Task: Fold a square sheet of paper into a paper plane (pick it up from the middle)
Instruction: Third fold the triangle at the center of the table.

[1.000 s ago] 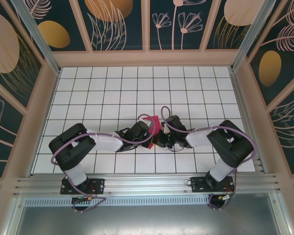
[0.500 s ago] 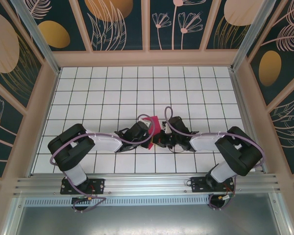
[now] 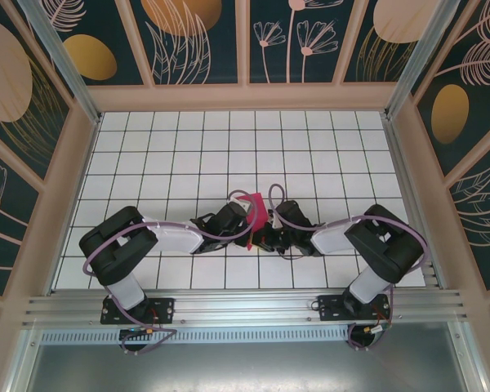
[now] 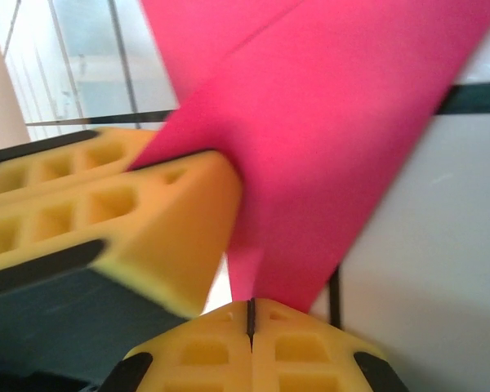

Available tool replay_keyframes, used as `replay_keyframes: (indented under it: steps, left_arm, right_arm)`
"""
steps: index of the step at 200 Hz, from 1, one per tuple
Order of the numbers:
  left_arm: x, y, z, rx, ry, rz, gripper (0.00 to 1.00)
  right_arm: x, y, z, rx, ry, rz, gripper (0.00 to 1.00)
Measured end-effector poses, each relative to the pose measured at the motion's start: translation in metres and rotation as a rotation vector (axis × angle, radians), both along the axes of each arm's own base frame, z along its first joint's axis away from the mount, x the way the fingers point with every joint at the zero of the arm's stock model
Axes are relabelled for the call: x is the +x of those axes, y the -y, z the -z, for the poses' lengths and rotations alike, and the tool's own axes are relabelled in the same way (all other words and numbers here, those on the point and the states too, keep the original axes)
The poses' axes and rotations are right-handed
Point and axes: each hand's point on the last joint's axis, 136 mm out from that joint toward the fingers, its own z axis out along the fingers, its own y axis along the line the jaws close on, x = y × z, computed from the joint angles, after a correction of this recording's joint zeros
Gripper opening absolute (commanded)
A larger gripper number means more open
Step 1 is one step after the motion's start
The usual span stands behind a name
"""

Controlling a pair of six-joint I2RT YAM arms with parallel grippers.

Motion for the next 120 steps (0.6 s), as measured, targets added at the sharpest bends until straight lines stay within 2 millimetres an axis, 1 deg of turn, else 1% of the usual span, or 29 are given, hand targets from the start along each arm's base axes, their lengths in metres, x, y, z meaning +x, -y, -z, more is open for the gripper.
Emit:
replay_keyframes:
  steps: [58, 95, 120]
  left_arm:
    - [-0.0001, 0.0001, 0.0, -0.003, -0.004, -0.005, 0.0]
    - [-0.0007, 0.0007, 0.0, -0.006, -0.007, -0.002, 0.0]
    - [-0.0016, 0.0014, -0.0001, -0.009, -0.011, 0.003, 0.0]
  right_arm:
    - [-0.0002, -0.0003, -0.0011, 0.011, 0.012, 0.002, 0.04]
    - [-0.0063, -0.0017, -0.007, 0.009, 0.015, -0.011, 0.05]
    - [-0.0094, -0.0038, -0.0073, 0.012, 0.004, -0.013, 0.04]
